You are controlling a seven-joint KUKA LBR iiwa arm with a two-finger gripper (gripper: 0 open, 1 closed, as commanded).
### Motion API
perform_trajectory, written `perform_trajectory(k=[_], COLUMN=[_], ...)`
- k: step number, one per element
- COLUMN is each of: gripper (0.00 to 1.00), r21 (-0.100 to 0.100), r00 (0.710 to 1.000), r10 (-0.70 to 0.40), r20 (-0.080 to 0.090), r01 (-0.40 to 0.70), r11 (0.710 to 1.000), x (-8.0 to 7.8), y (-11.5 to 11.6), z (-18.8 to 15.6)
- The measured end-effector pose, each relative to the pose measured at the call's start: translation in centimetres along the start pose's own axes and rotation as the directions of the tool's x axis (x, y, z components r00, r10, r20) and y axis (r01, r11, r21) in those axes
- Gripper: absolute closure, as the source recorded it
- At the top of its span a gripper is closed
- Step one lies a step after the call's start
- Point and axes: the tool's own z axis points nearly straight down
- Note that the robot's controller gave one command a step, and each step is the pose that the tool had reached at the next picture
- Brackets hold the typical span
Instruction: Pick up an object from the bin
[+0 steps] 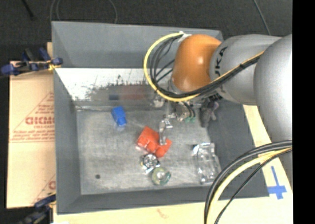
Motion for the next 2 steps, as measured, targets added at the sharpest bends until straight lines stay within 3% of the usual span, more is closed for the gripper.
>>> perform_trajectory(k=[1, 2], gripper=[0.0, 1.0], r21=[-0.006, -0.005], r00=[0.952, 0.952], r10=[-0.307, -0.305], r20=[-0.008, -0.008], r01=[0.307, 0.305], r11=[0.952, 0.952], x=[9.52, 9.45], y=[3.47, 3.43], z=[0.72, 0.63])
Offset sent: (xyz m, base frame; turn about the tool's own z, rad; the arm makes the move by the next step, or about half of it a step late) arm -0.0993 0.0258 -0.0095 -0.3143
